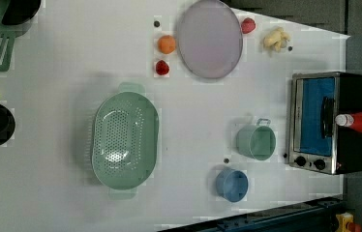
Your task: Pick Ketchup from oven and place it on table.
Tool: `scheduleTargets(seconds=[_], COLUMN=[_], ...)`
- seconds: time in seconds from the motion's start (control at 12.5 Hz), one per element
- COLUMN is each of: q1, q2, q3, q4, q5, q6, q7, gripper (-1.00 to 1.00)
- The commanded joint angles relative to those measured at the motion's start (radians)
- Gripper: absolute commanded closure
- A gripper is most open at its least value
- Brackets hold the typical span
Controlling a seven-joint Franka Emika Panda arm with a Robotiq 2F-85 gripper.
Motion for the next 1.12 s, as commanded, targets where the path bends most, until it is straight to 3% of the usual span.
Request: scheduleTargets(seconds=[0.08,0.64,0.72,1.12], q1=[0.138,0.253,0.261,0.258], q2=[-0.127,-0.223,-0.219,-0.219], q3=[0.09,0.394,0.462,0.456], q4=[0.103,0.103,0.045,-0.237], q5=[-0.033,-0.034,-0.038,-0.082], q6=[-0.16,-0.242,-0.239,-0.015], q7=[-0.021,-0.021,-0.021,-0.021], gripper=[-0.2,-0.2,-0.2,-0.2])
